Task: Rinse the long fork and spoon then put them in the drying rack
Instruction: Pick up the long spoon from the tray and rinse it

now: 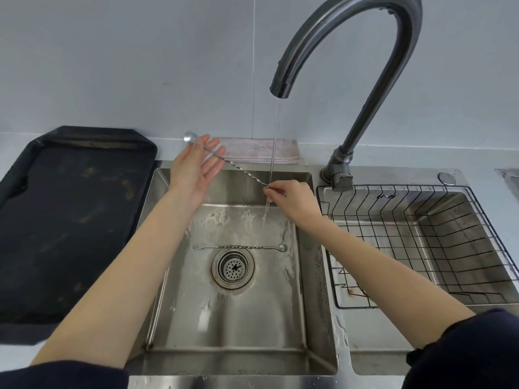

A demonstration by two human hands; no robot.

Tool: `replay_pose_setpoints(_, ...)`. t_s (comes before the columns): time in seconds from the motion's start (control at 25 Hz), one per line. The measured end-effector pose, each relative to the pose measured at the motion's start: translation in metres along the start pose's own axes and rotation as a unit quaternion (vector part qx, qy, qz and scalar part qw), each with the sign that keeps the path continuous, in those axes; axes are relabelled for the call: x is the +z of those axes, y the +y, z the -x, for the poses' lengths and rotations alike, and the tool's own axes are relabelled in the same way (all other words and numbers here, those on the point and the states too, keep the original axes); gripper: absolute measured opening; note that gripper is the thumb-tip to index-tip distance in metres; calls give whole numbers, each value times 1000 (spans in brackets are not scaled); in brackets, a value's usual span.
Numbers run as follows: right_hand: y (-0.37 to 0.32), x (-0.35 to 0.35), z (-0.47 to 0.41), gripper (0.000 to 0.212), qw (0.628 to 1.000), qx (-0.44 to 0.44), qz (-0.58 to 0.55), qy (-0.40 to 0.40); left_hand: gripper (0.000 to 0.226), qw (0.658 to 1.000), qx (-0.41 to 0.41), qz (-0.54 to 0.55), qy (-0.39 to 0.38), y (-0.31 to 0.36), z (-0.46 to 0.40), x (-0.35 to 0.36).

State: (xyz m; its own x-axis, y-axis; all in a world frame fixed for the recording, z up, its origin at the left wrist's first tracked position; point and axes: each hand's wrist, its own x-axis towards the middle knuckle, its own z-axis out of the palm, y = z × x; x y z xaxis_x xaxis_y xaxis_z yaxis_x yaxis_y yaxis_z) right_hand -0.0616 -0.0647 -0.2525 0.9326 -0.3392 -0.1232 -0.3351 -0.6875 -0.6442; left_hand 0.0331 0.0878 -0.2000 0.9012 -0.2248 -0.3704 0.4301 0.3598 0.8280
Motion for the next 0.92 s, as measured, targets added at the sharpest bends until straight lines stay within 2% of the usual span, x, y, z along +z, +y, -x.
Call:
replay_pose_setpoints(0.12, 13, 7, 7, 24, 999, 8, 40, -30, 17, 997, -40, 37, 47, -10, -9, -26)
replay_pose_setpoints(0.2, 23, 14, 10, 26, 995, 13, 83, -56, 6, 995, -67, 11, 76, -23, -15, -45)
replay_pose_setpoints(0.32, 38, 23, 12, 28, 986, 39, 132, -99, 13, 988, -100, -21, 119, -43, -23, -71)
replay_pose_setpoints(0.4, 46, 31, 13, 26, 981, 57, 141, -125, 5, 980, -123, -34, 150, -55, -30, -88)
replay_pose_setpoints(0.6, 64, 56, 16, 25, 966, 81, 159, -185, 22, 964, -186, -71, 179, -79, -44, -109)
replay_pose_setpoints(0.8, 81, 84, 24, 24, 942, 104, 196, -253, 25, 943, -257, -119, 175, -114, -54, -132)
replay_pose_setpoints(0.92, 84, 97, 30, 24, 935, 110, 206, -266, 27, 928, -284, -138, 197, -131, -52, -145)
